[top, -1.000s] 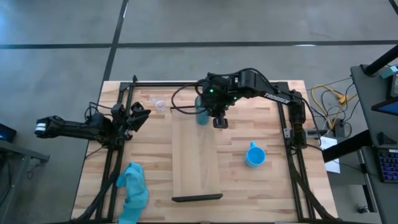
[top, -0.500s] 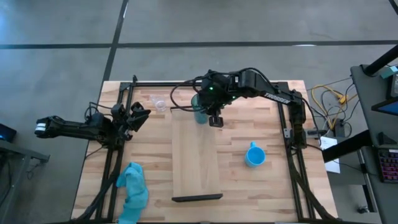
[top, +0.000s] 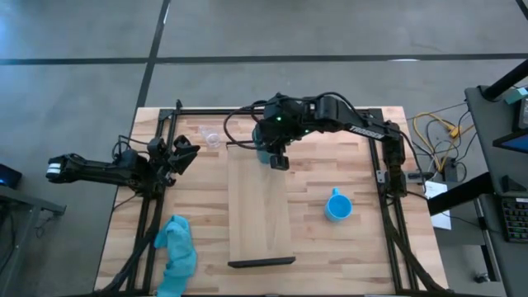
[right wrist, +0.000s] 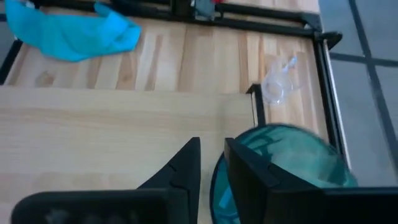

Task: Stack small to large cups/mugs on shelf
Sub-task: Put the blue transparent cup on the shelf

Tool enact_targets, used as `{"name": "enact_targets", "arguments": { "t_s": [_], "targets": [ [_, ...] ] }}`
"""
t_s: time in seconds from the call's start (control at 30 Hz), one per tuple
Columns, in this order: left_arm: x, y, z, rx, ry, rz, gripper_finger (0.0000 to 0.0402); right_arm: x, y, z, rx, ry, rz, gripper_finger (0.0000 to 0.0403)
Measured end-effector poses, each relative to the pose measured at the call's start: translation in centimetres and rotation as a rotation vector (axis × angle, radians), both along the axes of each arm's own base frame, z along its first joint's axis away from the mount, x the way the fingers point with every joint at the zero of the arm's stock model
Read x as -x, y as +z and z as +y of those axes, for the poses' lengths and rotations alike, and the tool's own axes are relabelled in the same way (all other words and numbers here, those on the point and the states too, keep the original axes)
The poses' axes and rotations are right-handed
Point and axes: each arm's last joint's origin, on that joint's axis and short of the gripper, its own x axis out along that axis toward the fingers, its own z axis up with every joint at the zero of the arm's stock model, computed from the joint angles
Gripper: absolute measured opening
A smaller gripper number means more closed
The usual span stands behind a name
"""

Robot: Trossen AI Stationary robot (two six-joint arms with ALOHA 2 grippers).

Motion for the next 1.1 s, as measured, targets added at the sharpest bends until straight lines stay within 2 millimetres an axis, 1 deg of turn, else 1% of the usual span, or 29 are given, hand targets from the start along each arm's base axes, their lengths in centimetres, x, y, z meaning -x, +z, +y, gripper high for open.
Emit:
{"name": "enact_targets", "arguments": {
  "t_s": [0.17,0.3,0.37,0.7,0.93,1.1],
  "targets": [
    [0.0,0.0,0.0,0.0,0.0,0.0,0.0129,0.4,0.9,-0.4,0.098,-0.094,-0.039,0.0048],
    [0.0,0.0,0.0,0.0,0.0,0.001,0.0129,0.3,0.8,-0.5,0.113,-0.114,-0.03,0.0018],
    [0.0,0.0,0.0,0.0,0.0,0.0,0.0129,0.2,0.7,-0.5,0.112,-0.114,-0.026,0.0011],
    [0.0,0.0,0.0,0.0,0.0,0.001,0.0129,0.0,-0.2,-1.1,0.097,-0.143,0.004,0.0009],
    [0.0,0.0,0.0,0.0,0.0,0.001,0.0129,-0.4,-1.9,-1.4,0.083,-0.158,0.057,0.0009],
    [0.0,0.0,0.0,0.0,0.0,0.001,0.0129,-1.1,-2.3,-1.5,0.084,-0.161,0.021,0.0009]
  ]
}}
